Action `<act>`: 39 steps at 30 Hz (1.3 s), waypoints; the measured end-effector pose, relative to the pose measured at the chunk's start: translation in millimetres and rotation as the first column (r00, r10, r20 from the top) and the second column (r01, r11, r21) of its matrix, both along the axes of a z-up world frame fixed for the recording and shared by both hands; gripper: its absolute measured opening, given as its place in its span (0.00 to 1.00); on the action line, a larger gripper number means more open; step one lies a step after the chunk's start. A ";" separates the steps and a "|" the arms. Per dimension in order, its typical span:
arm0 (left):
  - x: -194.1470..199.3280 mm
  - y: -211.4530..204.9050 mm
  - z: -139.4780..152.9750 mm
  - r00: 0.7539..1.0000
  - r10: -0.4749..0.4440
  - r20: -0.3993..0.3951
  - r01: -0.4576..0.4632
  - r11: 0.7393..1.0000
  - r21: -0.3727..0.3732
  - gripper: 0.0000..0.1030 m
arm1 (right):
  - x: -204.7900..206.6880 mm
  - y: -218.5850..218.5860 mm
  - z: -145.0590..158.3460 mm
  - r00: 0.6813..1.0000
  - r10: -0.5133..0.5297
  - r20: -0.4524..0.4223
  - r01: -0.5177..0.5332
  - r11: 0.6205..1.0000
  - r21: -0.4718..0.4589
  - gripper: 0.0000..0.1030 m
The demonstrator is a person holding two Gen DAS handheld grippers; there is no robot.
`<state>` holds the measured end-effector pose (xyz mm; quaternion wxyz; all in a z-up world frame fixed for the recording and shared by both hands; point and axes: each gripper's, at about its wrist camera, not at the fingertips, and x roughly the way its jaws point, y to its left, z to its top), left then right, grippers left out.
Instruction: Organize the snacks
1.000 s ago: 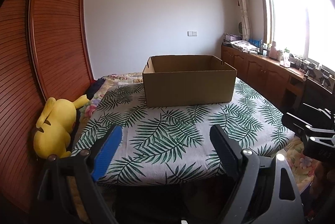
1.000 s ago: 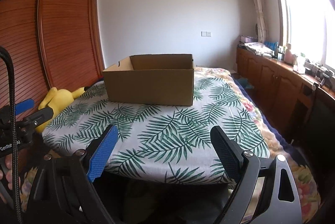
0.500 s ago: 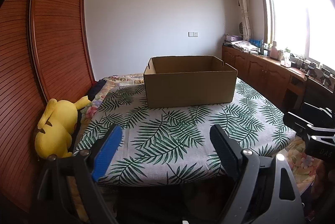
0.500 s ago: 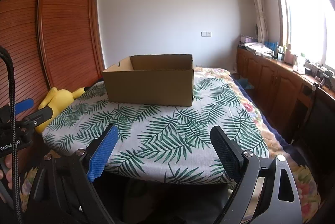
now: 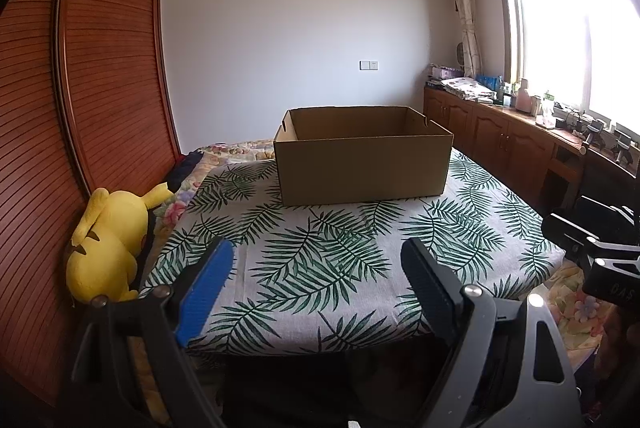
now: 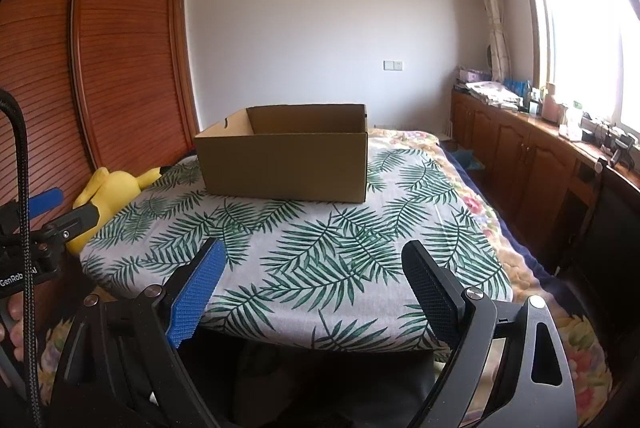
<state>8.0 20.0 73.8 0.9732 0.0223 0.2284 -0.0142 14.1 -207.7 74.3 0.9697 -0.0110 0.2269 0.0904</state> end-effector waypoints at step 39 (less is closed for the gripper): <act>0.7 -0.2 0.5 1.000 -0.002 0.003 0.002 1.000 -0.003 0.84 | -2.4 -2.2 2.1 1.000 -0.010 0.010 0.010 1.000 -0.001 0.89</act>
